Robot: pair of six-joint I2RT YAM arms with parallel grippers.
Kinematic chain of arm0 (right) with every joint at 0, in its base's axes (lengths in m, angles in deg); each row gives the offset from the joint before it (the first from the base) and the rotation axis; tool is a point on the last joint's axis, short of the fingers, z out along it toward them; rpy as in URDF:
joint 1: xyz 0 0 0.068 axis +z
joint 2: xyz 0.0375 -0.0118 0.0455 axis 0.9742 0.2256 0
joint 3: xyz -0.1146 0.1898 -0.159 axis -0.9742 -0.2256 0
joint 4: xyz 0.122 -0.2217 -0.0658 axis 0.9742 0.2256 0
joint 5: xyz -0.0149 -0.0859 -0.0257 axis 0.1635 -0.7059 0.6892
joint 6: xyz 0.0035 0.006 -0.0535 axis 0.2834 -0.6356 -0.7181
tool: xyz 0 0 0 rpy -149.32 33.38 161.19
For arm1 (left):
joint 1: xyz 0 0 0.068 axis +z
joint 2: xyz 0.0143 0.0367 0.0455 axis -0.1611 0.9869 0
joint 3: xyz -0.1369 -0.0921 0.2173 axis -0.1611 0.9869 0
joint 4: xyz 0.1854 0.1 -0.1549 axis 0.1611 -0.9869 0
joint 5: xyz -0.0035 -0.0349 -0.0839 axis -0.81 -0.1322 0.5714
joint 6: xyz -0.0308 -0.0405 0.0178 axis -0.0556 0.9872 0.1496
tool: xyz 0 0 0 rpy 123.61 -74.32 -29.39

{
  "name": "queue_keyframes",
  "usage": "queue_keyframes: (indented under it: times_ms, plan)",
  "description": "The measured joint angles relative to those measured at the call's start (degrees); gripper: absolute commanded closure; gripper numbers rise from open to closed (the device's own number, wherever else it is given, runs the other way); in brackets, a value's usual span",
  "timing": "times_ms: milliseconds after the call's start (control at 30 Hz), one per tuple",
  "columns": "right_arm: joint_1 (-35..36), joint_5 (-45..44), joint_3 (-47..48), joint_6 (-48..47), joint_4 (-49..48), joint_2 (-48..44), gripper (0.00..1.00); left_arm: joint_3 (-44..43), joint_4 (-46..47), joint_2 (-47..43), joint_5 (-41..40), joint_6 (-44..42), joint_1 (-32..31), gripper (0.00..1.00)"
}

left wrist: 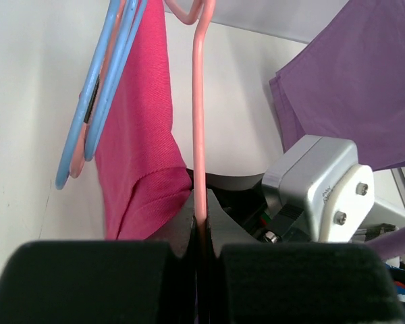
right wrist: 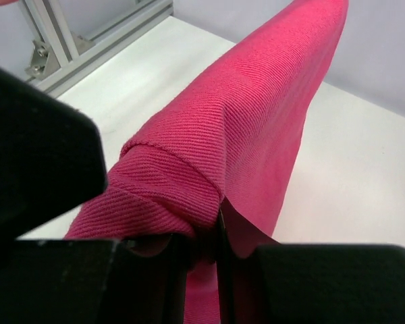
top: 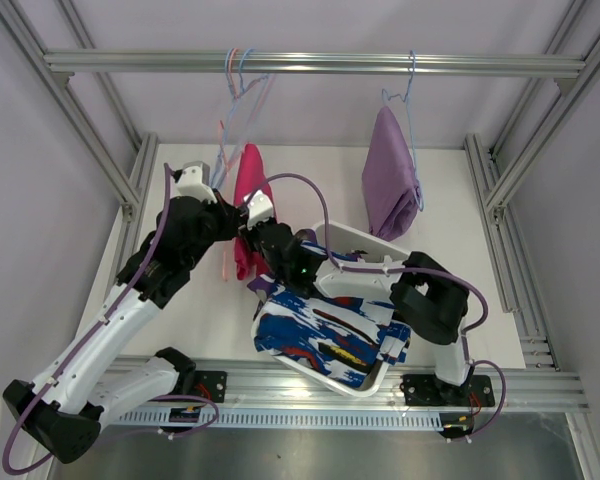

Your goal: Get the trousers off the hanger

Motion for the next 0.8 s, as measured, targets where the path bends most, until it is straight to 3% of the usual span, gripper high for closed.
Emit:
queue_keyframes:
  times_ms: [433,800]
  plan:
    - [-0.42,1.29,-0.37,0.72,12.83,-10.88,1.00,-0.20,0.50,-0.15,1.51,0.39,-0.39,1.00]
    - [-0.42,1.84,1.33,0.85,19.65,-12.61,1.00,-0.22,0.48,-0.20,2.03,0.39,-0.44,0.99]
